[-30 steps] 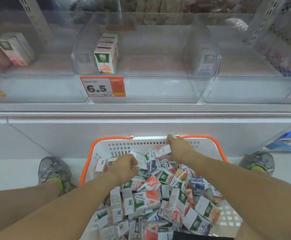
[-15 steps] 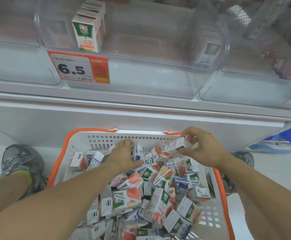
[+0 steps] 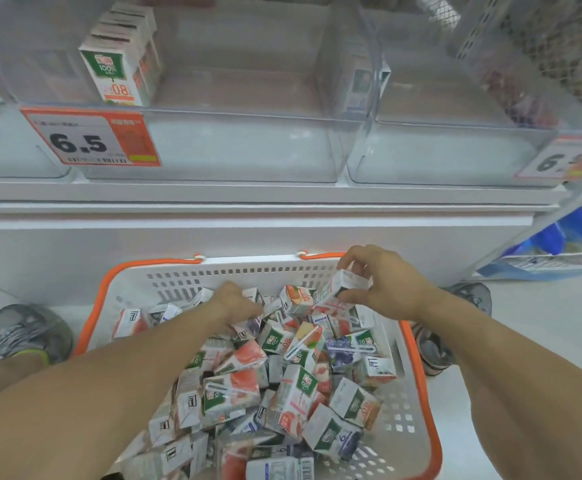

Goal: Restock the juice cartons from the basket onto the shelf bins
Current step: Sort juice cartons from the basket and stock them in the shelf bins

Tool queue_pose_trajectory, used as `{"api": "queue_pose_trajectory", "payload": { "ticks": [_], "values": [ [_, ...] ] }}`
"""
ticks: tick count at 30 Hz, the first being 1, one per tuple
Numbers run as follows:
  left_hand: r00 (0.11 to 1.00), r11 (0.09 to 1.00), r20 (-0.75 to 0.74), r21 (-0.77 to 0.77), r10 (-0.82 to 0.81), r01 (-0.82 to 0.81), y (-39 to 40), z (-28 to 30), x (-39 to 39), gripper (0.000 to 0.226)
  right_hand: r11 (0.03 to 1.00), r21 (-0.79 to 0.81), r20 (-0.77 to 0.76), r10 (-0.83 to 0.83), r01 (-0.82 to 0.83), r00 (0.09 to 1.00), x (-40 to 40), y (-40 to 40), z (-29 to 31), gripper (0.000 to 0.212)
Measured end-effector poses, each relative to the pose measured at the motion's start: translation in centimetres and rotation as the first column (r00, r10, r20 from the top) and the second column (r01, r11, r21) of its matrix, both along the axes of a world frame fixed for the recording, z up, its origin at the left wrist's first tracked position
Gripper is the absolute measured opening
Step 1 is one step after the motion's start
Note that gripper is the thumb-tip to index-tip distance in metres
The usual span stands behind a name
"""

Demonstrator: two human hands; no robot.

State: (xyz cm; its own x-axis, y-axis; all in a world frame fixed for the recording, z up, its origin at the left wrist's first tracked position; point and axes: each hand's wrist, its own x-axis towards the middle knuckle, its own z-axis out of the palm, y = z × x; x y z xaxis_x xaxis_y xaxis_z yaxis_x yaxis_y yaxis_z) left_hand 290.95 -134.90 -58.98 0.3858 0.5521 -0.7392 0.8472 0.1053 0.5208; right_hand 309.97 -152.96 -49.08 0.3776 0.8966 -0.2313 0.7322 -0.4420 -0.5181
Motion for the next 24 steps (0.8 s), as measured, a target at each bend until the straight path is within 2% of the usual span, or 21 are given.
{"api": "queue_pose_trajectory", "payload": {
  "ticks": [2,4,5,8,10,12,14,16,18,20,21,22,24],
  "values": [
    [0.992,0.953,0.073,-0.296,0.099,-0.073,0.8,1.9,-1.7,0.017,1.000,0.027,-0.005,0.013,-0.013,1.000,0.1,0.1,0.6,0.039],
    [0.967,0.866,0.195,-0.499,0.164,-0.046,1.4,3.7,-3.4,0.016,0.998,0.051,0.001,0.042,-0.042,0.999,-0.2,0.3,1.3,0.039],
    [0.942,0.838,0.262,-0.545,0.208,-0.034,1.7,4.5,-4.2,0.019,0.996,0.060,0.001,0.059,-0.059,0.998,-0.5,0.5,1.6,0.039],
    [0.850,0.737,0.336,-0.671,0.406,-0.086,3.0,6.8,-6.8,0.060,0.988,0.121,-0.045,0.098,-0.092,0.994,-1.4,1.3,2.9,0.040],
    [0.840,0.698,0.368,-0.716,0.397,-0.016,3.7,9.0,-8.1,0.077,0.981,0.180,-0.083,0.095,-0.079,0.992,-2.0,2.0,4.1,0.045],
    [0.883,0.756,0.406,-0.647,0.236,0.096,4.1,11.9,-9.2,0.070,0.968,0.245,-0.112,0.077,-0.048,0.991,-2.9,2.6,5.5,0.049],
    [0.936,0.843,0.351,-0.495,-0.027,0.210,4.2,14.8,-10.4,0.071,0.943,0.334,-0.185,0.058,0.007,0.981,-4.1,3.4,6.9,0.050],
    [0.930,0.868,0.243,-0.352,-0.277,0.351,4.5,17.8,-12.2,0.071,0.902,0.424,-0.294,0.046,0.087,0.955,-5.7,4.3,8.3,0.048],
    [0.899,0.862,0.218,-0.269,-0.381,0.430,5.1,20.7,-14.6,0.052,0.848,0.508,-0.364,0.052,0.152,0.930,-7.6,5.3,9.9,0.045],
    [0.902,0.912,0.245,-0.121,-0.355,0.391,6.0,23.1,-17.2,0.047,0.786,0.592,-0.387,0.083,0.179,0.918,-9.8,6.7,11.8,0.044],
    [0.911,0.948,0.287,-0.028,-0.297,0.317,6.6,24.0,-18.4,0.047,0.755,0.630,-0.385,0.098,0.183,0.918,-11.0,7.6,12.9,0.043],
    [0.909,0.978,0.362,0.055,-0.207,0.201,7.4,24.4,-19.7,0.051,0.723,0.662,-0.395,0.112,0.198,0.912,-12.2,8.7,14.0,0.041],
    [0.838,0.991,0.546,0.118,-0.009,-0.066,9.3,25.1,-21.8,0.072,0.662,0.704,-0.463,0.151,0.258,0.874,-14.6,11.2,15.9,0.034]
  ]
}}
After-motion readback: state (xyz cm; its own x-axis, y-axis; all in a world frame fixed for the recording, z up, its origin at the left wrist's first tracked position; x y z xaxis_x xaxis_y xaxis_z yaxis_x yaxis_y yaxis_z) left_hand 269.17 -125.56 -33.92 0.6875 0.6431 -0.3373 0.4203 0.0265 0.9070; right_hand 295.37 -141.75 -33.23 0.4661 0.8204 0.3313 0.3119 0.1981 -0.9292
